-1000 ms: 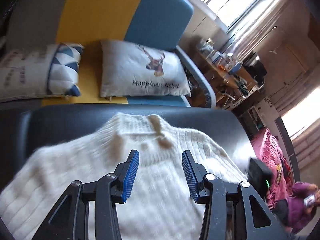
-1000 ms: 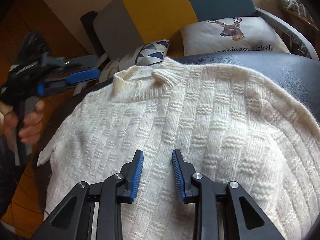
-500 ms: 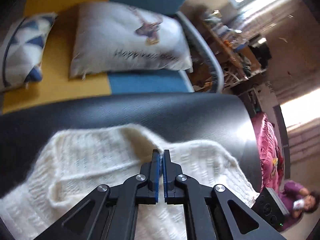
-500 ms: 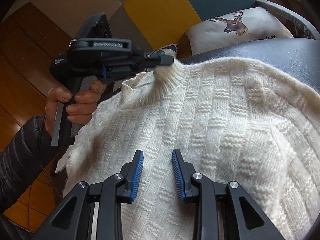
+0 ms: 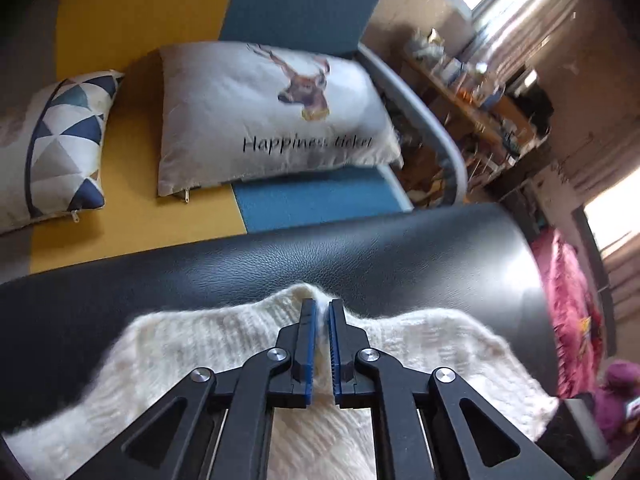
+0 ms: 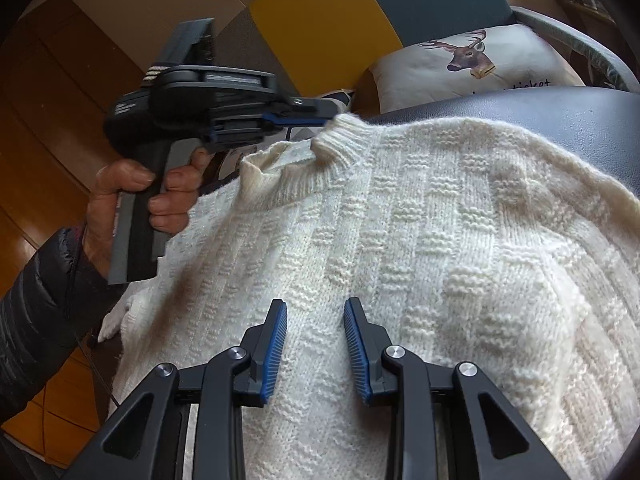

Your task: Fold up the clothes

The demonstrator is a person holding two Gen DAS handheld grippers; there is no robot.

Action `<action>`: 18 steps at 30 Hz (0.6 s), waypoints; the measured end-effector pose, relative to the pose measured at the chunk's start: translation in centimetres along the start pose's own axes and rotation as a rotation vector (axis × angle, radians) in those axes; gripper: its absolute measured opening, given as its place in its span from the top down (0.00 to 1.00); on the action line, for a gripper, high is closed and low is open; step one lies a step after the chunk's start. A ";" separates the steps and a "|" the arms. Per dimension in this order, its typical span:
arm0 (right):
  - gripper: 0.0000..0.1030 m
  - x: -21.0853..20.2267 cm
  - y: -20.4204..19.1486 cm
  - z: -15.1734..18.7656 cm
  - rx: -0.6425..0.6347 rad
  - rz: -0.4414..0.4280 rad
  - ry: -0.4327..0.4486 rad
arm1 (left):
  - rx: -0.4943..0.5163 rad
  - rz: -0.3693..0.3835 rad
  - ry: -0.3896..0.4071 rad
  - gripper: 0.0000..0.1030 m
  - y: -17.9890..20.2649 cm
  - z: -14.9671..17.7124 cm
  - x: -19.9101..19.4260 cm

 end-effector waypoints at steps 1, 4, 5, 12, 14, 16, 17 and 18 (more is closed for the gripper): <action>0.71 -0.1 0.1 0.0 0.006 -0.006 0.002 | -0.030 0.024 0.034 0.83 -0.6 0.1 -1.6; 0.71 -0.2 0.1 -0.7 0.017 0.003 -0.017 | -0.080 0.013 0.131 0.71 -3.2 1.9 -6.6; 0.68 -0.2 -0.1 -1.4 0.021 -0.003 -0.015 | -0.087 -0.005 0.155 0.71 -4.1 2.9 -8.1; 0.59 4.5 -3.6 -10.3 0.143 -0.231 -0.025 | -0.093 -0.157 0.180 0.68 -8.7 10.8 -12.0; 0.58 7.4 -3.7 -12.4 0.200 -0.229 -0.070 | -0.096 -0.168 0.174 0.68 -9.5 11.9 -11.8; 0.58 10.3 -3.3 -13.5 0.275 -0.234 -0.121 | -0.091 -0.175 0.171 0.68 -10.0 12.6 -11.5; 0.57 11.7 -3.3 -13.8 0.298 -0.239 -0.151 | -0.085 -0.174 0.173 0.68 -10.2 12.8 -11.5; 0.56 13.0 -3.4 -14.0 0.320 -0.244 -0.181 | -0.079 -0.174 0.174 0.68 -10.4 13.0 -11.4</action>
Point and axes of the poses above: each gripper's, at about its wrist camera, not at the fingertips, and x roughly the way its jaws point, y to its right, z to its underside, the point moved 4 cm from there along x, roughly the way its jaws point, and after that the axes turned 2 degrees about -x, right-handed, at the moved point
